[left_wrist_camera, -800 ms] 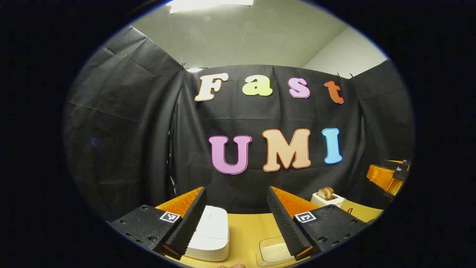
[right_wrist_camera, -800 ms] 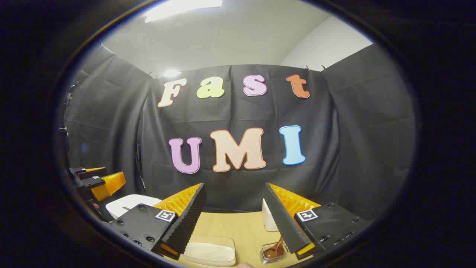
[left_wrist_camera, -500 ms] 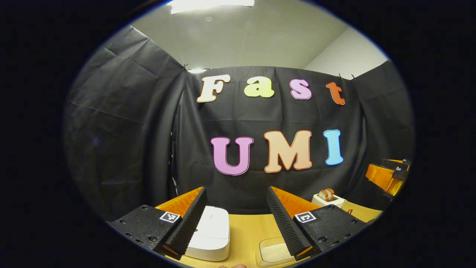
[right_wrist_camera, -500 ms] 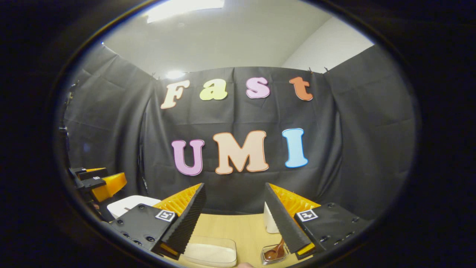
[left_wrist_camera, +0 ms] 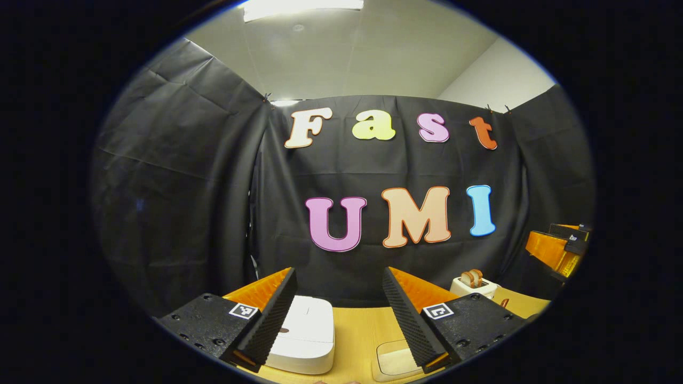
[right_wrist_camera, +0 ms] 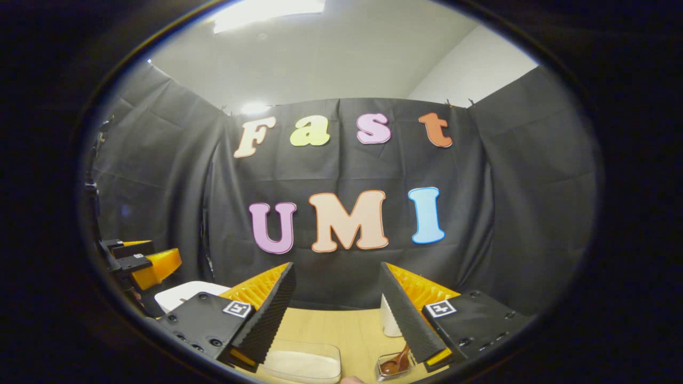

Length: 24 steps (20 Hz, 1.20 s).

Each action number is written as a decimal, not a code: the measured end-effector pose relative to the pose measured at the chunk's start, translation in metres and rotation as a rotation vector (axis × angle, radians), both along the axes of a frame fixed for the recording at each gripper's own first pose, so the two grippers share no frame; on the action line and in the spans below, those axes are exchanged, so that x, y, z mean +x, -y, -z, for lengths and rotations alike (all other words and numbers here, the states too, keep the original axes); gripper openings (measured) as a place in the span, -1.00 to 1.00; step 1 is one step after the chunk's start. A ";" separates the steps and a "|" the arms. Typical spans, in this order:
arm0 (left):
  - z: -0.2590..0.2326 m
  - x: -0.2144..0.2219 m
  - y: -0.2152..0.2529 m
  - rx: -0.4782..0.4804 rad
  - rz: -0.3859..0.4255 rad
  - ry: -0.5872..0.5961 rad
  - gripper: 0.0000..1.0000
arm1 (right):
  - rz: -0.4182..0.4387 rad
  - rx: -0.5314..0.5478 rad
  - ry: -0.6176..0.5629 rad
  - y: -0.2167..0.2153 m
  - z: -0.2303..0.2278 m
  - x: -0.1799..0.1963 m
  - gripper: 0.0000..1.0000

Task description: Close the left gripper, press the button to open the rice cooker; take a wooden spoon from the chopstick holder with the right hand, scoop a spoonful of rice and pour it into the rice cooker, then put the wooden spoon back into the chopstick holder.

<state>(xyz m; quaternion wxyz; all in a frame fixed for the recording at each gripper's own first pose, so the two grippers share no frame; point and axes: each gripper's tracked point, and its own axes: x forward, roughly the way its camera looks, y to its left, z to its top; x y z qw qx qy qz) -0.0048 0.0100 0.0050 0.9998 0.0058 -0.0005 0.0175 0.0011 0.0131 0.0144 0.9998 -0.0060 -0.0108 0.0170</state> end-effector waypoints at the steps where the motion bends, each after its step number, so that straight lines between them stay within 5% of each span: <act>1: -0.001 -0.001 -0.002 0.004 -0.004 0.001 0.89 | -0.002 0.000 0.000 -0.001 0.000 0.000 1.00; 14: 0.000 -0.005 -0.024 0.016 -0.048 -0.001 0.89 | -0.021 -0.005 -0.006 -0.010 -0.001 0.004 0.97; 17: 0.001 -0.006 -0.032 0.019 -0.061 0.000 0.45 | -0.017 -0.012 0.006 -0.009 -0.002 0.004 0.97; 21: 0.008 -0.003 -0.043 0.022 -0.066 -0.019 -0.70 | -0.008 -0.002 -0.001 -0.004 0.002 0.005 0.97; 24: 0.015 -0.003 -0.058 0.024 -0.069 -0.029 -0.89 | -0.004 -0.006 -0.012 -0.003 0.006 0.006 0.97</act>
